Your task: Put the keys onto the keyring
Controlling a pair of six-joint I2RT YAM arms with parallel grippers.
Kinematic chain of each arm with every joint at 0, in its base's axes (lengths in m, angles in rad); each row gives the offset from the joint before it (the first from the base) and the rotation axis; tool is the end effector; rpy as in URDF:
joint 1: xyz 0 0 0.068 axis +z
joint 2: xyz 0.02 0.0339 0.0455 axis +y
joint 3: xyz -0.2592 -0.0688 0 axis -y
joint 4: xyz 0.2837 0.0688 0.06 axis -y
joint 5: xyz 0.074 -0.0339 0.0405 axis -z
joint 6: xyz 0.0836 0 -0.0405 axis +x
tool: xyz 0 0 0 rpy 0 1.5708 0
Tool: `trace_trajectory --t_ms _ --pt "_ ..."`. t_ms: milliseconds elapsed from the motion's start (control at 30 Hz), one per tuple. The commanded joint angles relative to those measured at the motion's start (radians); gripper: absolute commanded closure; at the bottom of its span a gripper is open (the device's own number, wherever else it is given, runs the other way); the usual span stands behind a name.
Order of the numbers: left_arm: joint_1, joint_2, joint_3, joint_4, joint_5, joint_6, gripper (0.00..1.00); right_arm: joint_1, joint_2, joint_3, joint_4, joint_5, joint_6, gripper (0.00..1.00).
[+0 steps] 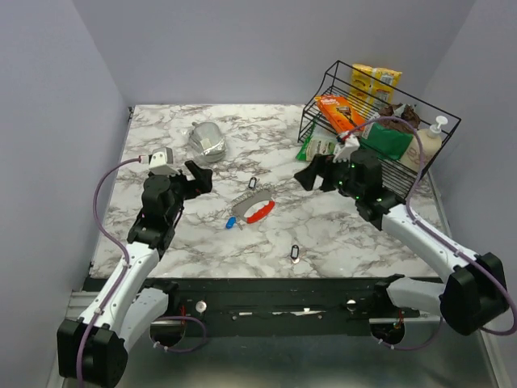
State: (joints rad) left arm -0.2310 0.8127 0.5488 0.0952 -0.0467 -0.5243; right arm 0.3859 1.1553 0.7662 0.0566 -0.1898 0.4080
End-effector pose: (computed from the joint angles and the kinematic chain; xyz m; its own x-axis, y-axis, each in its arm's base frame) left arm 0.2799 -0.0618 0.2592 -0.2336 -0.4588 -0.8573 0.0774 0.8701 -0.4867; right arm 0.3166 0.1457 0.2476 -0.4898 0.2216 -0.8432 -0.3710 0.8223 0.4316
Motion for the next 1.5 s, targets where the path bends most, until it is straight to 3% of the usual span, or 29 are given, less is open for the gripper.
trace_trajectory --t_ms 0,233,467,633,767,1133,1467 --pt "0.002 0.098 0.060 -0.089 0.073 -0.029 0.01 0.145 0.115 0.105 -0.054 0.072 -0.029 0.00" --pt "0.002 0.304 0.206 -0.242 0.091 -0.054 0.01 0.317 0.388 0.298 -0.150 0.168 -0.080 0.00" --pt "0.002 0.361 0.241 -0.252 0.169 -0.060 0.01 0.346 0.515 0.373 -0.156 0.092 -0.075 0.12" --pt "-0.001 0.394 0.227 -0.241 0.306 -0.045 0.01 0.350 0.581 0.406 -0.159 0.044 -0.064 0.17" --pt "-0.014 0.419 0.211 -0.241 0.297 -0.048 0.01 0.350 0.626 0.430 -0.164 0.036 -0.037 0.21" --pt "-0.082 0.465 0.195 -0.190 0.254 -0.045 0.01 0.349 0.646 0.421 -0.179 0.079 -0.006 0.21" --pt "-0.235 0.620 0.295 -0.192 0.171 -0.037 0.01 0.173 0.639 0.354 -0.166 -0.062 0.051 0.20"
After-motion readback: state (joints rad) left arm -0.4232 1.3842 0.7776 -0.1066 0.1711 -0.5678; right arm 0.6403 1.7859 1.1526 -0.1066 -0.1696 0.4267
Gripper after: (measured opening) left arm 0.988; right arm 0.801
